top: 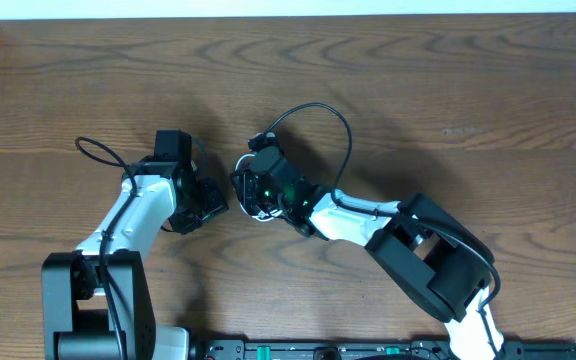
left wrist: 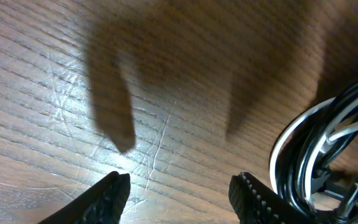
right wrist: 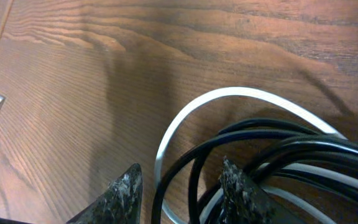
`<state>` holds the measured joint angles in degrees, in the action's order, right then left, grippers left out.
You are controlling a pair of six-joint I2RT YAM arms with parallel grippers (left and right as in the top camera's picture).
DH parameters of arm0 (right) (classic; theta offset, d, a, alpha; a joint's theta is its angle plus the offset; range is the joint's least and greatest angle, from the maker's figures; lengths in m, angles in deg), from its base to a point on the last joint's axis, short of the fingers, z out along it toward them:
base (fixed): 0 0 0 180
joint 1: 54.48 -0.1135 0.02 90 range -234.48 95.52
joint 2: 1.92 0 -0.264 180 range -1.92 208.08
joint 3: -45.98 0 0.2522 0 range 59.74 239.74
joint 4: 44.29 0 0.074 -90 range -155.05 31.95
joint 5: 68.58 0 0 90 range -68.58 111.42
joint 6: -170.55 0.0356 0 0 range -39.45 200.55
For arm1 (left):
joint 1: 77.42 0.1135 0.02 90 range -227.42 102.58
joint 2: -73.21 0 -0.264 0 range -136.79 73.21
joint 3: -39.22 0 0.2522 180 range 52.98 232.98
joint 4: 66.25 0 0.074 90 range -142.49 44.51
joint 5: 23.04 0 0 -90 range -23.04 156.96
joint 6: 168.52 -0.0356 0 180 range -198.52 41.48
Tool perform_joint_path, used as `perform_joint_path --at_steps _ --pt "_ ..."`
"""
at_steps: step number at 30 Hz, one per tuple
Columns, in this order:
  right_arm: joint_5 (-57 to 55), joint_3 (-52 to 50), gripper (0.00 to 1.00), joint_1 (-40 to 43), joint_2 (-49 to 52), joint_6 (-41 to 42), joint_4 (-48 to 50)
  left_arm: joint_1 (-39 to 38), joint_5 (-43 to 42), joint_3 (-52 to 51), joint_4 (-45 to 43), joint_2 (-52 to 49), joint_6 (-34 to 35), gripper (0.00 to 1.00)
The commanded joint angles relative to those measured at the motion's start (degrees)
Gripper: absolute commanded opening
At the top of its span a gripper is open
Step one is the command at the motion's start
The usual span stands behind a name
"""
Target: Untangle cables
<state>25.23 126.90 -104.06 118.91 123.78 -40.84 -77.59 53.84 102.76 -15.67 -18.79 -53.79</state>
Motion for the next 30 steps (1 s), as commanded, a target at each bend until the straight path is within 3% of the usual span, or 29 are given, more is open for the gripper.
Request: perform_joint_path --at_steps 1,15,20,22,30 --pt "-0.9 0.2 0.38 -0.46 0.28 0.46 0.13 0.15 1.18 -0.07 0.15 -0.48 0.92 0.58" --pt "-2.95 0.2 0.38 -1.2 5.68 0.42 0.13 0.15 1.14 -0.07 0.17 -0.48 0.92 0.58" --pt "-4.57 0.2 0.25 -1.05 6.19 -1.51 -0.7 0.15 0.68 -0.07 0.15 -0.48 0.92 0.58" --pt "-4.2 0.2 0.03 -0.55 6.12 -2.16 0.04 0.15 0.52 -0.07 0.15 -0.48 0.9 0.58" --pt "10.47 0.2 0.01 3.08 2.93 -2.14 1.03 0.15 -2.03 -0.07 0.22 -0.48 0.42 0.58"
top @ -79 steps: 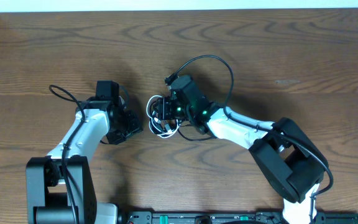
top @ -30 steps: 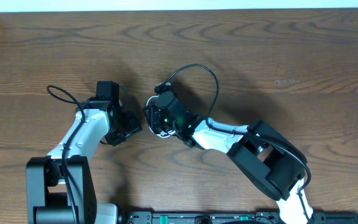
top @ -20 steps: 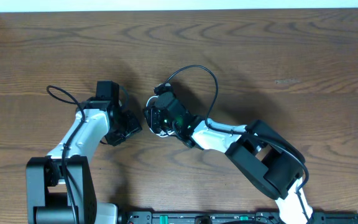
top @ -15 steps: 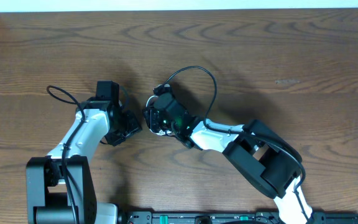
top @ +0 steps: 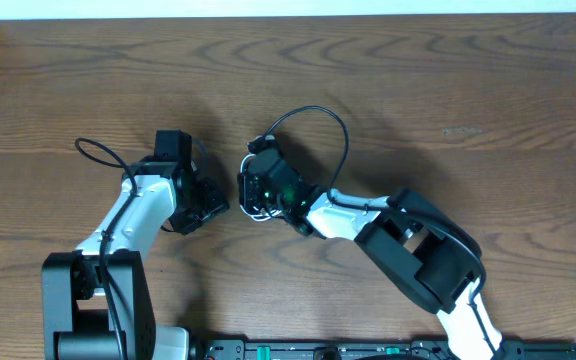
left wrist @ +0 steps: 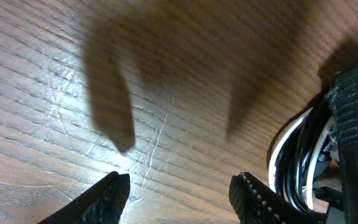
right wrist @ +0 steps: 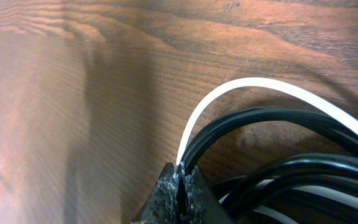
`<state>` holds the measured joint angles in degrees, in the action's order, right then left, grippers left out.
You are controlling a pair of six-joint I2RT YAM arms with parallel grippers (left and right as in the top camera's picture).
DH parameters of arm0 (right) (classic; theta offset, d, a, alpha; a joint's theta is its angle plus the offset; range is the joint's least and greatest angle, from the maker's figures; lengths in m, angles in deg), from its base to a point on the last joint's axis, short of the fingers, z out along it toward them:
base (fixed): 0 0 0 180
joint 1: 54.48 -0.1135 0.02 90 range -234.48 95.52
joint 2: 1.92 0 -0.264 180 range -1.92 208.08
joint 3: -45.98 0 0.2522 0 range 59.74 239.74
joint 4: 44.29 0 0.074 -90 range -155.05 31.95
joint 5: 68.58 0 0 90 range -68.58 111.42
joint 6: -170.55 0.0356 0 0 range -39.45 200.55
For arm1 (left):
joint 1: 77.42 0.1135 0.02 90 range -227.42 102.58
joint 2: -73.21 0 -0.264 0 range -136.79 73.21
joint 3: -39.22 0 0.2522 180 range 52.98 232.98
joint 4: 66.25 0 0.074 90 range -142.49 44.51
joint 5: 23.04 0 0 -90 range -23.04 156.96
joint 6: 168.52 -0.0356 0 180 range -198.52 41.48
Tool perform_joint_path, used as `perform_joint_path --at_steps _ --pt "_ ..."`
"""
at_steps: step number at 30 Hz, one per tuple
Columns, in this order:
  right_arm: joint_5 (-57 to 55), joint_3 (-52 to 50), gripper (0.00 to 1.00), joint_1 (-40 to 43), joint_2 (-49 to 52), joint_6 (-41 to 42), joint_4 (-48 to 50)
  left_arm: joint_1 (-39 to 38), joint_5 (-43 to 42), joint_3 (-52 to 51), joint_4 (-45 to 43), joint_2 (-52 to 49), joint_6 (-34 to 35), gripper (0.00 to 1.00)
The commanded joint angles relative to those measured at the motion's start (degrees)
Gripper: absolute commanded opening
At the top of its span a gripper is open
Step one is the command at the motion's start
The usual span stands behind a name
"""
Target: Untangle cables
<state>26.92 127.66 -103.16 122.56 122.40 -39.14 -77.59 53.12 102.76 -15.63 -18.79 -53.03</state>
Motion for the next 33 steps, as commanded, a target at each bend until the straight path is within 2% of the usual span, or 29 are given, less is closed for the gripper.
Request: perform_joint_path --at_steps 1,12,21,26,33 --pt "10.56 -0.57 0.01 2.75 -1.38 -0.76 -0.72 0.15 -1.73 -0.07 0.17 -0.48 -0.39 0.58" --pt "26.88 -0.57 0.01 7.39 -4.72 -0.79 -2.32 0.15 -12.98 -0.07 -2.05 -0.48 -8.52 0.62" --pt "36.54 -0.57 0.01 8.63 -4.87 0.39 3.3 0.15 -12.94 -0.07 -2.25 -0.48 -8.52 0.62" --pt "38.29 -0.57 0.01 8.83 -4.92 1.44 5.81 0.15 -12.2 -0.07 -2.21 -0.48 -8.52 0.62" --pt "43.41 -0.57 0.01 10.84 -4.92 2.51 7.28 0.15 -5.9 -0.07 -1.14 -0.48 -6.32 0.62"
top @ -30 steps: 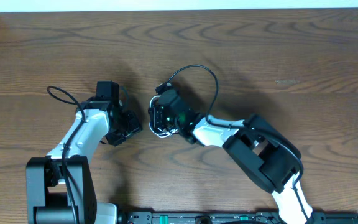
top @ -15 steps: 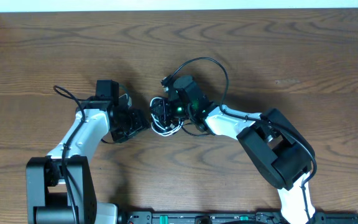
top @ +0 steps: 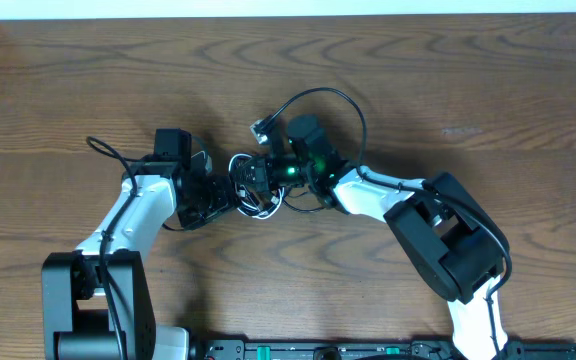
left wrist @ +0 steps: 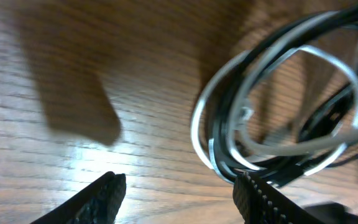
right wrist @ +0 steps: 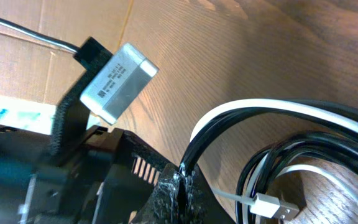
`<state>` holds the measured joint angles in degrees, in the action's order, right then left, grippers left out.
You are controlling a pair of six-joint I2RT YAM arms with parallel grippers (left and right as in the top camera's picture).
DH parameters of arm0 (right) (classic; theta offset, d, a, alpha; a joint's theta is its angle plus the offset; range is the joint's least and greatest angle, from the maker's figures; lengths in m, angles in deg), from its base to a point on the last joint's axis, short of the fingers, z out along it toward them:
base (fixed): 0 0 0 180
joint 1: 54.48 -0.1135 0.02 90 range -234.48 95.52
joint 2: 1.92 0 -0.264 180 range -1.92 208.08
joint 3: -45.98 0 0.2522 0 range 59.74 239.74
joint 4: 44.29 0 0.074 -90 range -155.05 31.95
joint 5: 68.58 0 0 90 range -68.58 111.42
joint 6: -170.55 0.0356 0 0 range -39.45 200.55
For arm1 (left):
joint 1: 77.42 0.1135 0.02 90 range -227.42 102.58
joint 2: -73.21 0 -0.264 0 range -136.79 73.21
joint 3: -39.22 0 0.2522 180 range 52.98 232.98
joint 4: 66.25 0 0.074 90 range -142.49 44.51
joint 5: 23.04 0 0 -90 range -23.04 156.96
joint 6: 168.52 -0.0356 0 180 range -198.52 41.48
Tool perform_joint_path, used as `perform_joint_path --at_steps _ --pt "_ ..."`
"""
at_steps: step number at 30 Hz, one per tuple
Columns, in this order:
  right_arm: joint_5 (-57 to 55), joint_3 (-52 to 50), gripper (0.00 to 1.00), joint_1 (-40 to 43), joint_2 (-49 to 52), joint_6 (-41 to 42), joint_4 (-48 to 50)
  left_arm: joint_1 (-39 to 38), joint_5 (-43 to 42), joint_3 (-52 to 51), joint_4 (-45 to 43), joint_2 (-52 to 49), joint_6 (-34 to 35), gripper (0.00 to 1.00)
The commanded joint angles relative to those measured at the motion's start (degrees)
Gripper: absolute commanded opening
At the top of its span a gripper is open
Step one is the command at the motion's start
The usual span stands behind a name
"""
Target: Untangle cables
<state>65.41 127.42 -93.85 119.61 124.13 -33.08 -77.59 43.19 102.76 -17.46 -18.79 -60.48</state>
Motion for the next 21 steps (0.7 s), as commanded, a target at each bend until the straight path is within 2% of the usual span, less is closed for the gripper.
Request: perform_joint_path --at_steps 1,8,16,21 --pt "6.49 -0.33 0.01 1.95 -1.97 0.83 1.95 0.15 5.07 -0.07 0.83 -0.48 1.73 0.62" --pt "14.82 -0.33 0.01 4.94 -1.97 5.11 7.34 0.15 7.82 -0.07 1.44 -0.48 3.72 0.62" --pt "24.87 -0.33 0.01 8.59 -1.97 5.62 7.41 0.15 7.37 -0.07 1.4 -0.48 3.74 0.63" --pt "29.94 -0.33 0.01 10.49 -1.95 5.49 6.27 0.15 1.77 -0.07 0.55 -0.48 1.81 0.75"
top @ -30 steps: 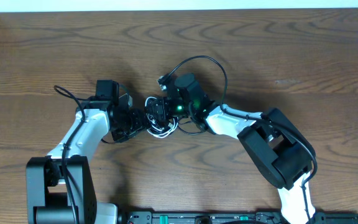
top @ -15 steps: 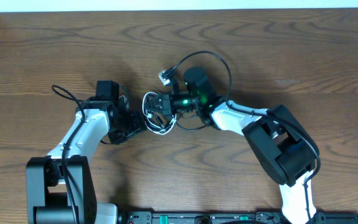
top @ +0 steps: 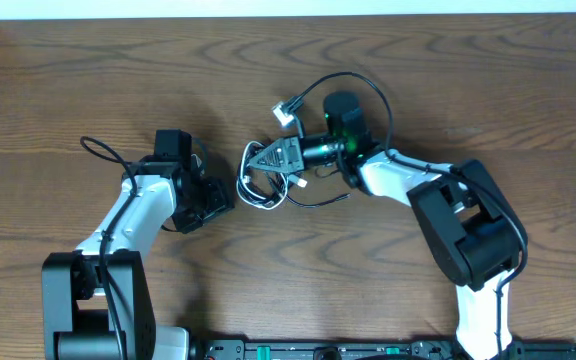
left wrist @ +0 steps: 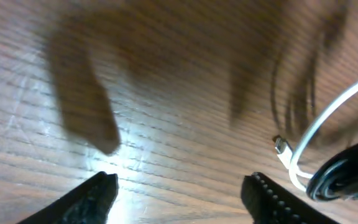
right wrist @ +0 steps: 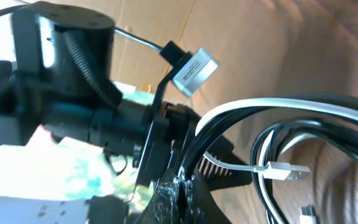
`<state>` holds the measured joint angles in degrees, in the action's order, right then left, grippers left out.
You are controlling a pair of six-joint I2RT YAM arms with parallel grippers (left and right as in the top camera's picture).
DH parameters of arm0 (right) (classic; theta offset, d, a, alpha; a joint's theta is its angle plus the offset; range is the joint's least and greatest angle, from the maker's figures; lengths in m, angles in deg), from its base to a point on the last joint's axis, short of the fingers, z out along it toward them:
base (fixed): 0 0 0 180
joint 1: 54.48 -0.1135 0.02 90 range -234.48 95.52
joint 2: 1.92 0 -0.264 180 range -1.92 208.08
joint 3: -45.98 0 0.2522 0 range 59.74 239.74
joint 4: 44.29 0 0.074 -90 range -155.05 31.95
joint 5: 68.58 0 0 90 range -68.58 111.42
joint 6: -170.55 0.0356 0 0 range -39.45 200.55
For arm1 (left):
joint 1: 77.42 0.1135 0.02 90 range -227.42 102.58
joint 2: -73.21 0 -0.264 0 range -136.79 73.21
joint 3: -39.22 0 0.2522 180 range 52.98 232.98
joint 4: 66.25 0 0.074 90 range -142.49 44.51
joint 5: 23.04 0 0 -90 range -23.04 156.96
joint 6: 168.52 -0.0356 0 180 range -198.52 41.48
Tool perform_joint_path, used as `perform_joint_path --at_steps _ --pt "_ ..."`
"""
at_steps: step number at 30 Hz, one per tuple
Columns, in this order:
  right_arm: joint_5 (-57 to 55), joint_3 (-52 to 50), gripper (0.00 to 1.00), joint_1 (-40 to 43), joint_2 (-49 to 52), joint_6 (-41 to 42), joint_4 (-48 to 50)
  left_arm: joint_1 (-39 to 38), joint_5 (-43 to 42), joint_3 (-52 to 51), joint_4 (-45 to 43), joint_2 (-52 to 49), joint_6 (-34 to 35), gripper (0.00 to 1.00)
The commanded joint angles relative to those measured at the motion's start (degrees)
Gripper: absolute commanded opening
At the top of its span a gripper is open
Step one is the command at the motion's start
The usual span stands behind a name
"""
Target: Untangle cables
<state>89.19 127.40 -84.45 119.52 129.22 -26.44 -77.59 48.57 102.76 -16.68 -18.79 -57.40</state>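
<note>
The tangle of black and white cables (top: 265,187) lies mid-table, one black strand trailing right. My right gripper (top: 252,163) points left and is shut on black and white strands at the top of the bundle, as the right wrist view (right wrist: 183,184) shows. A white USB plug (right wrist: 284,169) hangs from the held loops. My left gripper (top: 222,201) stands open just left of the tangle, apart from it. In the left wrist view (left wrist: 180,198) only bare wood lies between the jaws. A white cable end (left wrist: 283,147) and a black coil (left wrist: 347,176) show at the right.
The brown wooden table (top: 488,120) runs to a pale back edge. A thin black cable with a white plug (top: 288,109) arches over my right wrist. A similar black loop (top: 96,152) hangs by my left arm. Both arm bases stand at the near edge.
My right gripper has moved right and away from the left gripper, still shut on the strands, and the bundle has stretched out. My left gripper has drawn back left, and the coil has left its jaws.
My right gripper stood open over the bundle, the left open beside it. Then the right was shut on black and white strands. Later it held them further right, with the left gripper close against the coil. Now both grippers are apart and the tangle is spread.
</note>
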Motion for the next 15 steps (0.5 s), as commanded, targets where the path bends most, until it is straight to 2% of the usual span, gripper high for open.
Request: perform_joint_path --at_steps 1,3,7,11,12,13,15 --pt "6.6 -0.31 0.01 1.2 -1.86 0.37 -0.87 0.15 -5.03 -0.07 -0.39 -0.48 -2.38 0.75" --pt "7.8 -0.31 0.01 1.31 -1.86 0.35 -1.44 0.15 -7.56 -0.07 -0.76 -0.48 -4.09 0.75" --pt "11.54 -0.31 0.01 1.62 -1.86 -0.11 -1.42 0.15 -18.45 -0.07 -1.68 -0.48 -12.61 0.72" --pt "13.68 -0.31 0.01 1.88 -1.86 -0.92 -1.51 0.15 -21.73 -0.07 -1.9 -0.46 -14.93 0.65" --pt "13.62 -0.31 0.01 1.88 -1.86 -0.94 -1.9 0.15 -22.18 -0.07 -1.88 -0.46 -15.08 0.56" --pt "13.49 -0.31 0.01 1.88 -1.86 -1.05 -2.25 0.15 -23.78 -0.07 -1.88 -0.46 -16.35 0.53" --pt "12.85 -0.33 0.01 1.88 -1.86 -2.1 -3.45 0.15 -29.18 -0.07 -1.86 -0.46 -20.61 0.53"
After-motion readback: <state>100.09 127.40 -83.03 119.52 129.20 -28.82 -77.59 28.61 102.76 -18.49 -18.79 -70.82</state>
